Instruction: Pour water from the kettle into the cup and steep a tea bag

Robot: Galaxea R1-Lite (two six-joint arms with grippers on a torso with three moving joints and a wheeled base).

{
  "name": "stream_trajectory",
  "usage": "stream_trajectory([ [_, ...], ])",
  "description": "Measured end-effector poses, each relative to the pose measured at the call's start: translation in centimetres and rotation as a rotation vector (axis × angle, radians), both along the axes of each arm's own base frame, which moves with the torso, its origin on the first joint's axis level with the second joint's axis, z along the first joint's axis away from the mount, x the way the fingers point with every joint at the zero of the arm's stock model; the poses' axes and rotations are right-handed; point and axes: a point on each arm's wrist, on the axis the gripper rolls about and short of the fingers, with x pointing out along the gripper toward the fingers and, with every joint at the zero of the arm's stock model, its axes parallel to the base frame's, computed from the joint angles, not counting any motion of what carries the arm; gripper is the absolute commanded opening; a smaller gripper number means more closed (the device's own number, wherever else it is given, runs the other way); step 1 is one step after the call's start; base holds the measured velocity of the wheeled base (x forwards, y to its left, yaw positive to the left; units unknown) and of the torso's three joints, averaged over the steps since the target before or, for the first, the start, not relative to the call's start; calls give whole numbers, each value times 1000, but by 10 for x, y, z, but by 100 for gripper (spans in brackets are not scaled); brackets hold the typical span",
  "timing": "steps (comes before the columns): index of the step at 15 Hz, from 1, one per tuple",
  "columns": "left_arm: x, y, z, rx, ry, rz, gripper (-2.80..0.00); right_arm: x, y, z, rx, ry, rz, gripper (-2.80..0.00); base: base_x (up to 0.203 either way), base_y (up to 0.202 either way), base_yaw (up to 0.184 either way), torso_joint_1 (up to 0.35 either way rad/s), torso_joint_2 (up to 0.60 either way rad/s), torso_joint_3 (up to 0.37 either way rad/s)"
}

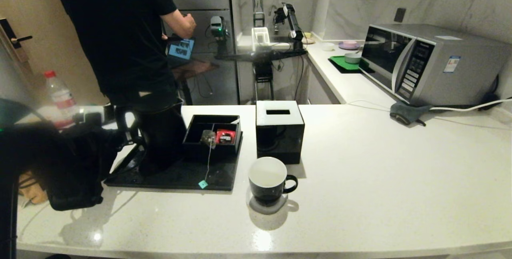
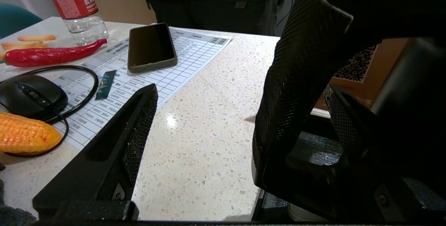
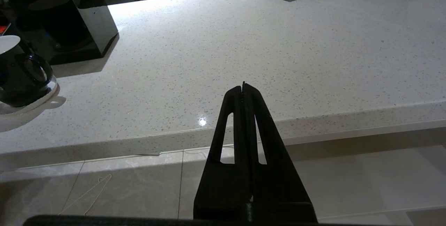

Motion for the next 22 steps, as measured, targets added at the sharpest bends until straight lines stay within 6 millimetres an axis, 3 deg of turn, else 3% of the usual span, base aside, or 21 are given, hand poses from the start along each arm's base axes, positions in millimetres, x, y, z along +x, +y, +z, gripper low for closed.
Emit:
stream_trajectory([
  [8,-6,-2,0,-11,16,-134,0,0,0,0,0,0,0,-280,0,0,0,0,0,0],
  [22,-6,23,3,-24,-11,-232,0,0,0,0,0,0,0,-280,0,0,0,0,0,0],
])
